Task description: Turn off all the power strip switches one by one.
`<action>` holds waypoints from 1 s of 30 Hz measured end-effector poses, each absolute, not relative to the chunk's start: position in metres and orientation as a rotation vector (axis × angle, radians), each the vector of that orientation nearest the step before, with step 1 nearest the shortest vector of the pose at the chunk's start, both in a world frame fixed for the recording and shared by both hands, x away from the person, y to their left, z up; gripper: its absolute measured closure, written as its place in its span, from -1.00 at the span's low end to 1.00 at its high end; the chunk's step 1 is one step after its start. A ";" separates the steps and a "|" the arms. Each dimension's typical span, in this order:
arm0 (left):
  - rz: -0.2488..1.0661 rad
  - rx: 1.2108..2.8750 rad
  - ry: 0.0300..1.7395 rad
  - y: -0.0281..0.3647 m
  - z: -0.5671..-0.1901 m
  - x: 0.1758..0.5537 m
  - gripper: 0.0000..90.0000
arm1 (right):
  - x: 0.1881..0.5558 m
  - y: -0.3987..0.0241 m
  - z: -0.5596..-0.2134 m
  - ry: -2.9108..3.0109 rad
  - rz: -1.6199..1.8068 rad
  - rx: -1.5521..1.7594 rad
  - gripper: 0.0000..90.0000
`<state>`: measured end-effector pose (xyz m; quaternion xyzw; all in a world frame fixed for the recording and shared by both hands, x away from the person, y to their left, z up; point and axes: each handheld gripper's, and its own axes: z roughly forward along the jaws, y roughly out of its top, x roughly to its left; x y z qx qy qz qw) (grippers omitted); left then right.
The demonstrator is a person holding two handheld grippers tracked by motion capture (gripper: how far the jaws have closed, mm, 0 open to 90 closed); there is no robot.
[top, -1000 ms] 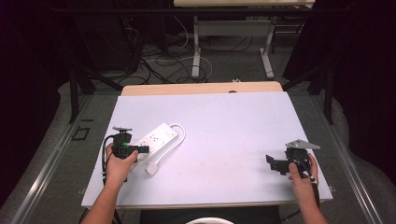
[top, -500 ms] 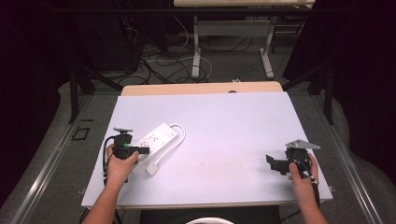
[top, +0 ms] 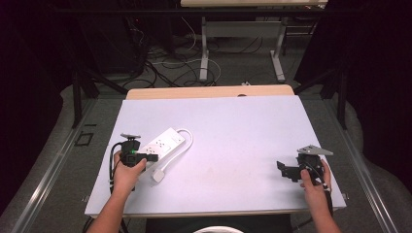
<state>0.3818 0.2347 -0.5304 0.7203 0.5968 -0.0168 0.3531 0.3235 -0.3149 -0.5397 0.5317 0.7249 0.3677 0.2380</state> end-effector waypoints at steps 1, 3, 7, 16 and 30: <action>-0.051 1.868 1.549 0.234 -0.529 0.382 1.00 | 0.323 -0.315 -0.540 1.985 1.008 1.458 -0.83; -0.052 1.860 1.557 0.233 -0.529 0.382 1.00 | 0.324 -0.316 -0.540 1.986 1.005 1.450 -0.83; -0.048 1.864 1.547 0.233 -0.530 0.383 1.00 | 0.323 -0.315 -0.540 1.984 1.008 1.456 -0.83; -0.048 1.801 1.572 0.243 -0.530 0.384 1.00 | 0.324 -0.316 -0.540 1.987 1.004 1.450 -0.83; -0.010 1.821 1.583 0.243 -0.531 0.381 1.00 | 0.324 -0.315 -0.541 1.992 1.000 1.444 -0.83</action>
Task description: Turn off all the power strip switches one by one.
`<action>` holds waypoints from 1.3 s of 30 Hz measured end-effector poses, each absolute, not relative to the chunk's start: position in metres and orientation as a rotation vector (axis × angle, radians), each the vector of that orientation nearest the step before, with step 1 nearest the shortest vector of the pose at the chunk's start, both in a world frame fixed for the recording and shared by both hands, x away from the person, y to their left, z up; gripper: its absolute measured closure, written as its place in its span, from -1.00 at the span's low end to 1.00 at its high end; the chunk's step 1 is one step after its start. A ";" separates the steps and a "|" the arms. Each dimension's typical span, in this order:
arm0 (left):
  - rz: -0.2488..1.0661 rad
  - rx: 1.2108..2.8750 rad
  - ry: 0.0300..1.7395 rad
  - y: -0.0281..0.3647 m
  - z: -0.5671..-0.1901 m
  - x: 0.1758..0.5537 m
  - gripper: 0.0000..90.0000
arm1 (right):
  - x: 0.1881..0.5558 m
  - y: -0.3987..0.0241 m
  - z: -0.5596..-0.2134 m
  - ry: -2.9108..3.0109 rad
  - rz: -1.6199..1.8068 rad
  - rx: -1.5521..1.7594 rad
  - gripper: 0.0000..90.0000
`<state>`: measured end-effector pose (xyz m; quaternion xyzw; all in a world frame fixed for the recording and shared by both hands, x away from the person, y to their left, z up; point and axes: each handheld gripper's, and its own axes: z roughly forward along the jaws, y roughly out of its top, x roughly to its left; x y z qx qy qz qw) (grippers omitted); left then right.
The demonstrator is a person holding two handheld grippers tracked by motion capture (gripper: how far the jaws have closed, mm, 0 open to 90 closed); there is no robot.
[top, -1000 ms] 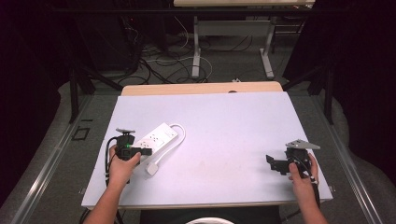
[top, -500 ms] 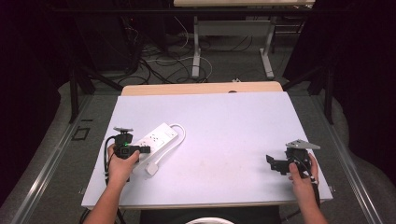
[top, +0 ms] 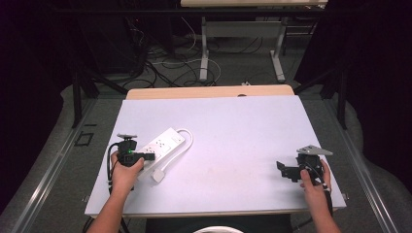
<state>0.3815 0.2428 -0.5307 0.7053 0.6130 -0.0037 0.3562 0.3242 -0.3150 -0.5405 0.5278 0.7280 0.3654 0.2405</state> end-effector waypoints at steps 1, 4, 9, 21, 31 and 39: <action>-0.016 1.812 1.587 0.243 -0.531 0.381 1.00 | 0.324 -0.315 -0.540 1.991 0.996 1.447 -0.83; -0.027 1.795 1.591 0.243 -0.531 0.382 1.00 | 0.324 -0.314 -0.540 1.985 1.005 1.456 -0.83; -0.038 1.796 1.594 0.244 -0.531 0.382 1.00 | 0.324 -0.316 -0.540 1.989 1.005 1.450 -0.83; -0.033 1.787 1.571 0.248 -0.517 0.379 1.00 | 0.324 -0.315 -0.540 1.985 1.009 1.453 -0.83; -0.031 1.784 1.552 0.252 -0.507 0.370 1.00 | 0.323 -0.315 -0.539 1.984 1.009 1.455 -0.83; -0.027 1.777 1.570 0.260 -0.511 0.362 1.00 | 0.323 -0.314 -0.539 1.980 1.005 1.457 -0.83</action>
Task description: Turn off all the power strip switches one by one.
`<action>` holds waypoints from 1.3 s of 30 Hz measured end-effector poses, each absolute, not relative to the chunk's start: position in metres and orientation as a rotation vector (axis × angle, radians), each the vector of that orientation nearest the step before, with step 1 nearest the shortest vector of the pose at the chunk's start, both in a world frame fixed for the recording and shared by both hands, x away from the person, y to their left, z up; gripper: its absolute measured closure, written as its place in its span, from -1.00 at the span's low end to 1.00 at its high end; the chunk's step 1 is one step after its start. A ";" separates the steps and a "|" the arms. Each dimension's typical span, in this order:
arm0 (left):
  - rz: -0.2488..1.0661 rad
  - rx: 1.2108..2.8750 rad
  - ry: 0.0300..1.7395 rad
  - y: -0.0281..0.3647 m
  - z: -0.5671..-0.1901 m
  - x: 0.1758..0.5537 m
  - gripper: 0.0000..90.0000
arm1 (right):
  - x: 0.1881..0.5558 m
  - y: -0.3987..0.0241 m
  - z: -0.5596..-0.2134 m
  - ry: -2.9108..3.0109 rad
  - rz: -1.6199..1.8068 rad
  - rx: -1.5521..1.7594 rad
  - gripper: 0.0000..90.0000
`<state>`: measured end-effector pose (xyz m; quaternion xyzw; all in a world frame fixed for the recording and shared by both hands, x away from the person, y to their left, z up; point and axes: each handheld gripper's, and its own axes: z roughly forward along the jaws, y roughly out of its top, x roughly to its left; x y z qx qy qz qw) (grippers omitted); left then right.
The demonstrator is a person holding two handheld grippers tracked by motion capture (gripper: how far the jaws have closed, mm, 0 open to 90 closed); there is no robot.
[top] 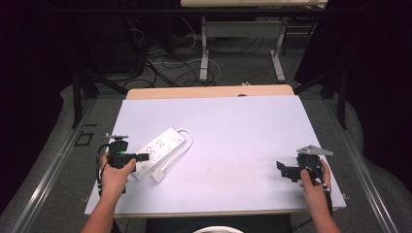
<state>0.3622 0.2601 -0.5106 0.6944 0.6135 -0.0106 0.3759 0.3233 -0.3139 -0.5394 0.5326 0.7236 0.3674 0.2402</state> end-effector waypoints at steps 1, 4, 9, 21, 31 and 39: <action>-0.038 1.788 1.573 0.261 -0.511 0.361 1.00 | 0.323 -0.314 -0.539 1.981 1.005 1.457 -0.83; -0.037 1.774 1.581 0.264 -0.514 0.358 1.00 | 0.323 -0.314 -0.540 1.978 1.002 1.463 -0.83; -0.037 1.770 1.591 0.270 -0.516 0.353 1.00 | 0.323 -0.314 -0.540 1.985 1.007 1.457 -0.83; -0.045 1.750 1.614 0.275 -0.525 0.348 1.00 | 0.323 -0.315 -0.539 1.983 1.009 1.458 -0.83; -0.049 1.758 1.619 0.276 -0.529 0.349 1.00 | 0.323 -0.316 -0.539 1.982 1.005 1.452 -0.83; -0.047 1.762 1.617 0.276 -0.529 0.349 1.00 | 0.323 -0.316 -0.539 1.984 1.006 1.449 -0.83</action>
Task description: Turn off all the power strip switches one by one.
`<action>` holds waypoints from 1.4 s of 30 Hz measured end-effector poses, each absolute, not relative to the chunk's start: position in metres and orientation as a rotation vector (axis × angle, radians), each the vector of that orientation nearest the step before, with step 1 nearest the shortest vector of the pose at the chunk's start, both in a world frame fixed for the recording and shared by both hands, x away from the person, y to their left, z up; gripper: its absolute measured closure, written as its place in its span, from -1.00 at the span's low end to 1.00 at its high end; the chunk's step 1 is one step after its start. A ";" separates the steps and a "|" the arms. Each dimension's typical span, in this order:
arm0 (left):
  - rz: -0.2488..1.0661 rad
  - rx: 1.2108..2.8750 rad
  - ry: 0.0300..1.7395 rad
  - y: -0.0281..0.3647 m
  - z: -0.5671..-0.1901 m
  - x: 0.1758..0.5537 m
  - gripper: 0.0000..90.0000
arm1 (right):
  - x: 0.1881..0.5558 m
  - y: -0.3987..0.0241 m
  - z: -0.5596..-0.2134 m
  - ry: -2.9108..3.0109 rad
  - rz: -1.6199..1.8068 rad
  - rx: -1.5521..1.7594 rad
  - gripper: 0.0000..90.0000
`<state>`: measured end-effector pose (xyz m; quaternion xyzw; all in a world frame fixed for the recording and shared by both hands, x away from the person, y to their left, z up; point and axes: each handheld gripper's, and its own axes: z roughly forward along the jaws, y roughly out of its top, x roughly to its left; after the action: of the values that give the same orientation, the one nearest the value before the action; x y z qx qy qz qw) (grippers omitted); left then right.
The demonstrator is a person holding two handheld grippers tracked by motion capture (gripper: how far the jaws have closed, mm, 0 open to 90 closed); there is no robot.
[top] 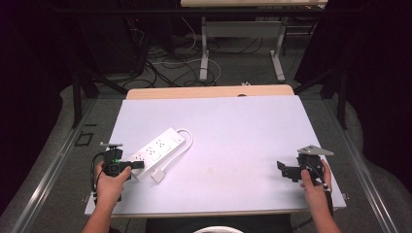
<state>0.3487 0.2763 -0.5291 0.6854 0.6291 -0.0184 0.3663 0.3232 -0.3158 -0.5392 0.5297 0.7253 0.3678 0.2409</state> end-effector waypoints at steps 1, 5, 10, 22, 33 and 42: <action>-0.044 1.765 1.616 0.276 -0.529 0.349 1.00 | 0.323 -0.316 -0.539 1.984 1.006 1.449 -0.83; -0.043 1.759 1.623 0.275 -0.529 0.349 1.00 | 0.323 -0.315 -0.539 1.985 1.006 1.449 -0.83; -0.019 1.804 1.628 0.273 -0.529 0.347 1.00 | 0.323 -0.316 -0.539 1.985 1.006 1.449 -0.83; -0.029 1.771 1.632 0.278 -0.531 0.347 1.00 | 0.323 -0.315 -0.539 1.985 1.008 1.453 -0.83; -0.023 1.763 1.630 0.277 -0.532 0.347 1.00 | 0.323 -0.316 -0.539 1.983 1.008 1.446 -0.83; -0.027 1.768 1.635 0.276 -0.531 0.346 1.00 | 0.323 -0.316 -0.539 1.984 1.006 1.445 -0.83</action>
<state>0.3463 0.2760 -0.5305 0.6853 0.6337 -0.0104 0.3587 0.3233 -0.3156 -0.5390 0.5287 0.7255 0.3681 0.2421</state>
